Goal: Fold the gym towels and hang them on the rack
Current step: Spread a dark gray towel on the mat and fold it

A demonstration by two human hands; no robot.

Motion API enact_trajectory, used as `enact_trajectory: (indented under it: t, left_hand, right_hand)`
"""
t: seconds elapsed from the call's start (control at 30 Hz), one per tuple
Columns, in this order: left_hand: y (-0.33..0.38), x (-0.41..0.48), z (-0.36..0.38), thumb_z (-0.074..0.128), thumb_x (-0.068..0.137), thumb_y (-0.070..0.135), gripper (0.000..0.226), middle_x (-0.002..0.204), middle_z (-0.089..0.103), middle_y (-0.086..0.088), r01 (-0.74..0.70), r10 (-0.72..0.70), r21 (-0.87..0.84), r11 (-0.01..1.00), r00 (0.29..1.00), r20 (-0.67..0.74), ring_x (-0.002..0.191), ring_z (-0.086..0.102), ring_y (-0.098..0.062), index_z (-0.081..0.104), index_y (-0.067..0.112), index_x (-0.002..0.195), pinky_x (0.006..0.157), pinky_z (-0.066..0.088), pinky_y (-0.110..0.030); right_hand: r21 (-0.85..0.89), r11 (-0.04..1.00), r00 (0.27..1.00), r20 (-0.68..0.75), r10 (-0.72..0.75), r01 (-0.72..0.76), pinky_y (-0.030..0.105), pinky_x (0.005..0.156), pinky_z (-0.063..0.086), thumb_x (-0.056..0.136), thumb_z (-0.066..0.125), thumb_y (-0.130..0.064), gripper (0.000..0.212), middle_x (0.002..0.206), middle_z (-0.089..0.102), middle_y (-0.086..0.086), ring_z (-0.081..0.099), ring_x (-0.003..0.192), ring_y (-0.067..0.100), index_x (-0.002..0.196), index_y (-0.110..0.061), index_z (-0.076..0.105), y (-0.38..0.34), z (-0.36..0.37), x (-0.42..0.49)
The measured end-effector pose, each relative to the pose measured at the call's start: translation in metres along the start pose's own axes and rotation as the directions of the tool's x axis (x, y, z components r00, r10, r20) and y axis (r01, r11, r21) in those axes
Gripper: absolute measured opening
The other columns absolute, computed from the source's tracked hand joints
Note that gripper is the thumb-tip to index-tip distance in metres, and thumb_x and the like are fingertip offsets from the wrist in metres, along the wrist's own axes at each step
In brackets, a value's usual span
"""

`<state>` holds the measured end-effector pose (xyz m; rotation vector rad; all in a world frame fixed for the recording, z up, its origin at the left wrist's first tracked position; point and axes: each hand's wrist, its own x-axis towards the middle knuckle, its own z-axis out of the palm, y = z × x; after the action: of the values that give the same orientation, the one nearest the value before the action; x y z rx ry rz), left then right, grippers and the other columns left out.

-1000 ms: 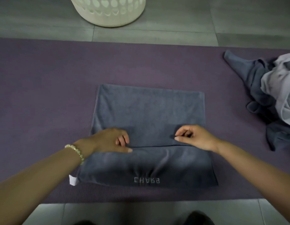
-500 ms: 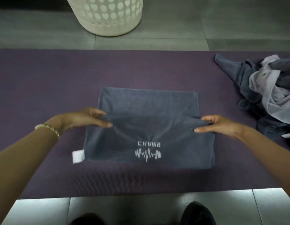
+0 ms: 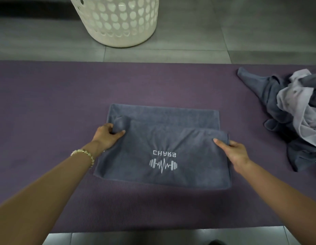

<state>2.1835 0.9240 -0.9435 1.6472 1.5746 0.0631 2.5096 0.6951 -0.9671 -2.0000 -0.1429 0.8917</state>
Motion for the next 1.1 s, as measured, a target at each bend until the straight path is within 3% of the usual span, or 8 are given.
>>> enact_trajectory:
  t: [0.13,0.27,0.37,0.47,0.7,0.83,1.0,1.1]
  left_hand:
    - [-0.004,0.004,-0.004,0.076,0.078,0.035,0.038,0.077,0.051,-0.001,0.054,-0.054,0.011,0.998,0.998,0.042,0.096,0.06,-0.038,0.049,0.008,0.081,0.072,0.048,-0.041]
    - [0.0,-0.009,-0.004,0.071,0.082,0.038,0.033,0.097,0.069,0.001,0.05,-0.022,-0.305,0.951,0.995,0.095,0.08,0.067,-0.011,0.066,0.011,0.1,0.063,0.05,-0.017]
    - [0.006,-0.014,-0.008,0.066,0.087,0.033,0.023,0.082,0.072,0.005,-0.017,0.029,-0.54,0.842,0.999,0.014,0.072,0.068,-0.007,0.069,0.011,0.093,0.055,0.051,-0.013]
    - [0.012,-0.005,-0.013,0.064,0.089,0.032,0.016,0.078,0.071,0.008,-0.046,0.008,-0.603,0.796,0.998,-0.066,0.07,0.068,-0.004,0.068,0.016,0.088,0.056,0.052,-0.013]
    - [0.027,0.029,-0.009,0.063,0.09,0.033,0.019,0.083,0.063,0.006,-0.049,-0.007,-0.514,0.856,0.994,-0.108,0.073,0.059,-0.005,0.063,0.015,0.09,0.052,0.048,-0.007]
    - [0.019,0.042,-0.012,0.056,0.093,0.041,0.033,0.088,0.06,-0.004,0.001,-0.023,-0.256,0.967,0.996,-0.084,0.081,0.056,-0.019,0.062,0.008,0.094,0.067,0.049,-0.025]
    - [-0.006,0.03,-0.029,0.06,0.083,0.057,0.057,0.084,0.064,-0.008,0.138,-0.13,-0.08,0.987,0.987,0.099,0.084,0.064,-0.029,0.066,0.0,0.089,0.081,0.052,-0.037]
    - [-0.019,-0.001,-0.03,0.064,0.083,0.05,0.048,0.084,0.07,-0.007,0.172,-0.165,-0.009,0.985,0.957,0.238,0.079,0.068,-0.024,0.069,0.003,0.089,0.065,0.054,-0.029]
  right_hand:
    - [0.045,0.996,0.997,-0.027,-0.078,0.079,0.01,0.054,0.052,0.086,0.07,-0.024,0.007,0.082,0.069,-0.002,0.065,0.059,-0.001,0.082,-0.018,0.069,0.002,0.002,-0.005]
    - [0.072,0.976,0.978,-0.02,-0.207,0.208,0.015,0.063,0.055,0.09,0.065,-0.027,0.012,0.076,0.073,-0.009,0.066,0.072,0.004,0.083,-0.018,0.071,-0.003,0.002,-0.011]
    - [0.073,0.953,0.956,-0.024,-0.292,0.293,0.016,0.067,0.055,0.091,0.063,-0.024,0.013,0.076,0.071,-0.008,0.064,0.075,0.004,0.084,-0.017,0.071,-0.019,0.002,-0.007]
    - [0.096,0.944,0.948,-0.038,-0.315,0.317,0.014,0.065,0.054,0.092,0.062,-0.024,0.014,0.07,0.07,-0.015,0.062,0.069,-0.001,0.081,-0.019,0.07,-0.036,0.007,0.004]
    - [0.035,0.953,0.953,-0.052,-0.299,0.301,0.019,0.069,0.055,0.091,0.063,-0.028,0.016,0.074,0.068,-0.009,0.062,0.07,0.005,0.078,-0.023,0.068,-0.05,0.023,0.039]
    - [-0.032,0.972,0.971,-0.049,-0.236,0.234,0.012,0.064,0.046,0.093,0.06,-0.027,0.018,0.077,0.06,-0.005,0.055,0.076,0.009,0.076,-0.021,0.062,-0.048,0.026,0.05]
    - [-0.172,0.98,0.994,-0.03,-0.102,0.096,0.028,0.067,0.043,0.086,0.067,-0.038,0.027,0.074,0.054,0.0,0.05,0.074,0.016,0.083,-0.012,0.061,-0.034,0.008,0.041]
    - [-0.254,0.967,0.998,0.062,0.029,-0.013,0.038,0.074,0.054,0.085,0.068,-0.039,0.038,0.077,0.063,0.009,0.06,0.077,0.022,0.084,-0.001,0.065,-0.016,-0.008,0.008]
